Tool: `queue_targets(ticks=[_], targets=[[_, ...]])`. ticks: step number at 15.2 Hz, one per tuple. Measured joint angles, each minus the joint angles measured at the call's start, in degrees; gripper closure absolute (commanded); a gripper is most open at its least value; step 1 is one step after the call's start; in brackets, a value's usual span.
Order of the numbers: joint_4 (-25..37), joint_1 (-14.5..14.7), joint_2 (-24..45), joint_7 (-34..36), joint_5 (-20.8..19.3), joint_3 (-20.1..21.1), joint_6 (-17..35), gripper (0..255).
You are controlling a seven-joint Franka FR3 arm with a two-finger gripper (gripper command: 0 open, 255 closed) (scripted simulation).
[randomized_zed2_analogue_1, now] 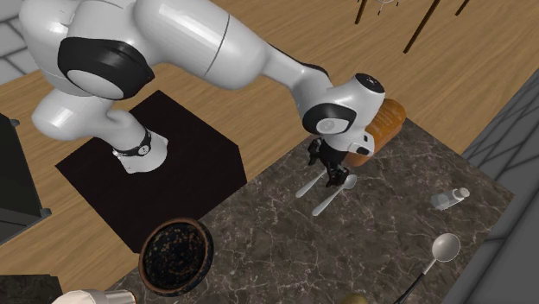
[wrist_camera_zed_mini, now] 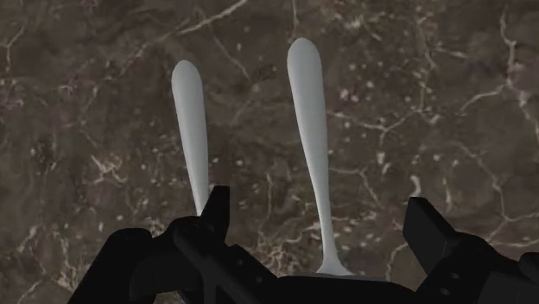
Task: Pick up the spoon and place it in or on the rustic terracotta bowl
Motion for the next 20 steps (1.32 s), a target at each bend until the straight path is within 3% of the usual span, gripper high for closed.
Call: queue_targets(ticks=[13,14,20], targets=[[-1.6,-0.1,2.2,0.7,-1.3,-0.8,3.6,0],[-1.6,-0.1,2.2,0.7,-1.3,-0.8,3.6,255],[-1.6,-0.1,2.2,0.7,-1.3,-0.8,3.6,255]])
